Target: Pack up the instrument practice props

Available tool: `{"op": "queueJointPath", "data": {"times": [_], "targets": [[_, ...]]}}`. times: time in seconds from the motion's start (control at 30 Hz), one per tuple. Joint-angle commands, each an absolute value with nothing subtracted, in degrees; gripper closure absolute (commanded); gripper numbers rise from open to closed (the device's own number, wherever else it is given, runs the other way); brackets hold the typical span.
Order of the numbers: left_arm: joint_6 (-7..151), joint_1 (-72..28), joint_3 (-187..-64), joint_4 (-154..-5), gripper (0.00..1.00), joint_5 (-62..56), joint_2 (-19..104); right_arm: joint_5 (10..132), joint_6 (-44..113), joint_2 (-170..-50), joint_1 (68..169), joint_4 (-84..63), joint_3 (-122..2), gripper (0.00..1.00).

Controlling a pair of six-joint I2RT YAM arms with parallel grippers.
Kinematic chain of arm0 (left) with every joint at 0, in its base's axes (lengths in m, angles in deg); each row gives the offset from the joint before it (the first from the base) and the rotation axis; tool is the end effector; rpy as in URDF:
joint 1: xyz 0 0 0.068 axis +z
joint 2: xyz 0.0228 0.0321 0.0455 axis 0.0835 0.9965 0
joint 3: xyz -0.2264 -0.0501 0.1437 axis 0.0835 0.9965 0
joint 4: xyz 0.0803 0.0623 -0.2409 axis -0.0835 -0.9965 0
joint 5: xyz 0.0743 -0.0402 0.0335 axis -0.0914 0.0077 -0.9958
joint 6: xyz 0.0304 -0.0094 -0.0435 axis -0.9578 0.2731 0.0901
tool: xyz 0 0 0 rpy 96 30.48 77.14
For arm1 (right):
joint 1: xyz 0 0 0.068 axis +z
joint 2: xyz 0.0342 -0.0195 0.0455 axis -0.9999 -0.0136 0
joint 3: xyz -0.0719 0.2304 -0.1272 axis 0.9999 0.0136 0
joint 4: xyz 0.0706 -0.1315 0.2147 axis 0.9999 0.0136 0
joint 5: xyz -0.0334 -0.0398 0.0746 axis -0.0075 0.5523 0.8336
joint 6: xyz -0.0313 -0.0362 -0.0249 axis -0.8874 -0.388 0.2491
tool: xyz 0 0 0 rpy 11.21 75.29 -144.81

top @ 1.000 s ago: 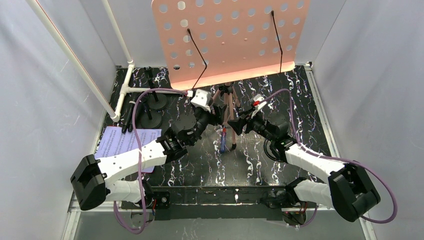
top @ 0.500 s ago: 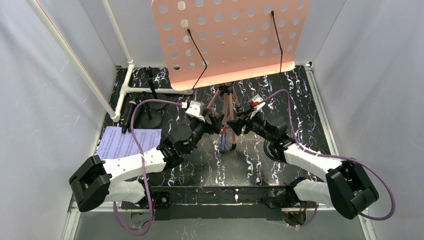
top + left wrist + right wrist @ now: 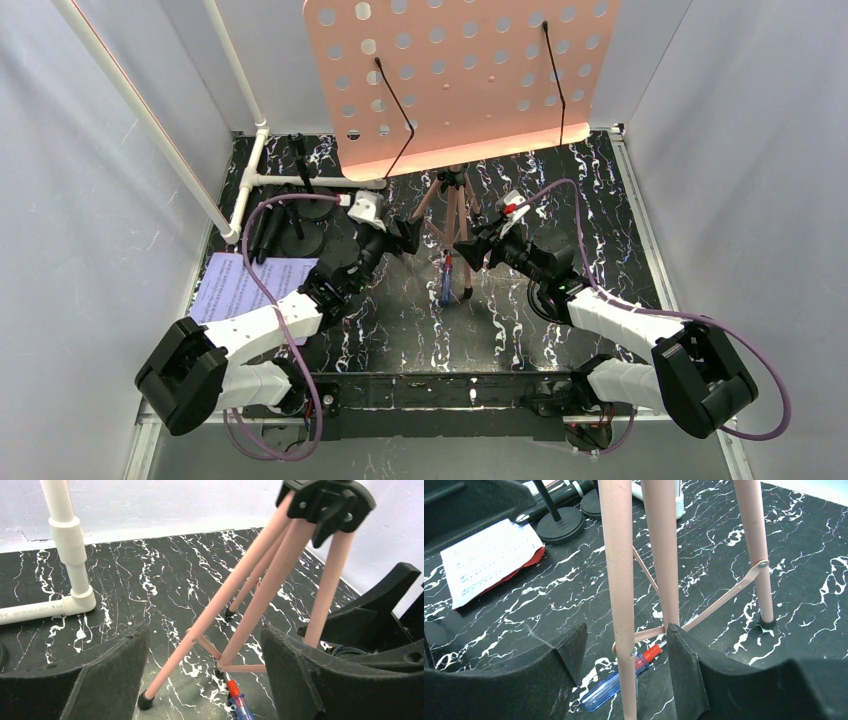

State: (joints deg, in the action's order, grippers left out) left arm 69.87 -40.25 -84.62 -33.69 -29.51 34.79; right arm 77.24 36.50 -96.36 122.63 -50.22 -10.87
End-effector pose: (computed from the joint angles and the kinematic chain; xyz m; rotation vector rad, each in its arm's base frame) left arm 0.1905 -0.1749 0.2800 0.1643 1.4050 -0.5692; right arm 0.2057 0.1461 0.2390 -0.5415 1.5632 0.7627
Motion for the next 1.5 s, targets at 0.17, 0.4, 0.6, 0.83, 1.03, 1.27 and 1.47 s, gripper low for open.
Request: {"op": "queueJointPath", "data": {"times": [0.17, 0.4, 0.6, 0.83, 1.03, 1.27, 1.47], "targets": [[75.82, -35.99, -89.52, -26.99, 0.21, -17.13, 36.87, 78.40, 36.91, -98.29, 122.84, -55.22, -13.58, 0.34], [75.31, -35.59, -95.53, -23.07, 0.21, -14.15, 42.09, 78.36, 36.85, -99.13, 122.99, -55.58, -13.68, 0.34], [75.88, -35.46, -98.24, -22.40, 0.21, -14.74, 45.17, 78.34, 36.64, -99.39, 123.11, -55.48, -13.51, 0.35], [77.24, -35.38, -98.33, -20.06, 0.21, -16.61, 45.86, 78.83, 36.72, -99.85, 123.30, -55.58, -13.42, 0.35], [80.24, -35.38, -97.85, -17.29, 0.21, -18.24, 46.01, 78.75, 36.65, -99.82, 123.29, -55.63, -13.24, 0.35], [83.84, -35.33, -97.65, -17.65, 0.26, -23.03, 46.41, 78.63, 36.62, -99.53, 123.33, -55.45, -13.16, 0.35], [86.64, -35.38, -96.34, -19.56, 0.38, -25.49, 45.61, 78.61, 36.55, -99.65, 123.33, -55.51, -13.06, 0.35]]}}
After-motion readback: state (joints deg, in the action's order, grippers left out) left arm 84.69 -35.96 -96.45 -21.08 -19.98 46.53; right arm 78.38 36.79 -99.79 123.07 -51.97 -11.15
